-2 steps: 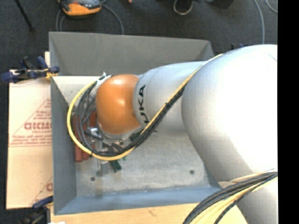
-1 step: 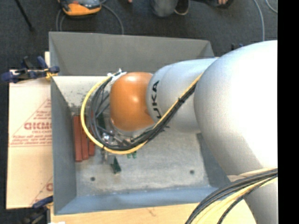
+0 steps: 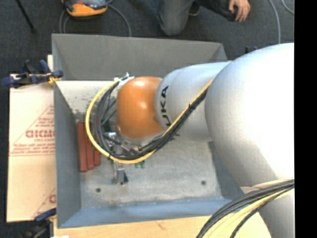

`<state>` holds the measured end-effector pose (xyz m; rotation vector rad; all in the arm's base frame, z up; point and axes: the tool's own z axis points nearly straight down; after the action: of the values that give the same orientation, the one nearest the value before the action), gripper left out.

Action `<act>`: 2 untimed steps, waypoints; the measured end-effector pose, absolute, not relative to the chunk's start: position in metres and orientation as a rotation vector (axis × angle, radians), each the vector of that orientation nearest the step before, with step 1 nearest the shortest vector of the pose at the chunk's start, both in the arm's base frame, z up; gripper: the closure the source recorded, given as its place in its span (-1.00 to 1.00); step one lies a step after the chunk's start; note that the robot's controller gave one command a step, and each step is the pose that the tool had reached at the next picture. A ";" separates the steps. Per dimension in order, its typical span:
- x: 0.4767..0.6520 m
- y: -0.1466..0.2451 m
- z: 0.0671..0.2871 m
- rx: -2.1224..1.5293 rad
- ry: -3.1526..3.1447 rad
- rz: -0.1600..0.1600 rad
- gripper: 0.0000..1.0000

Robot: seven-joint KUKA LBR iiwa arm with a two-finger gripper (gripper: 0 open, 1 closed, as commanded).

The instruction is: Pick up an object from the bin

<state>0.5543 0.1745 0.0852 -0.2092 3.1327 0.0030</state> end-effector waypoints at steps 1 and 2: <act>0.554 0.174 0.085 -0.207 3.133 0.003 -1.00; 0.555 0.174 0.085 -0.208 3.132 0.003 -1.00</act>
Offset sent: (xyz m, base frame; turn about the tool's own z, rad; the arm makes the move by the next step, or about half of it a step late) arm 0.0799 -0.0223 -0.0152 0.0152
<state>0.5553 0.1744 0.0851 -0.2080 3.1320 0.0034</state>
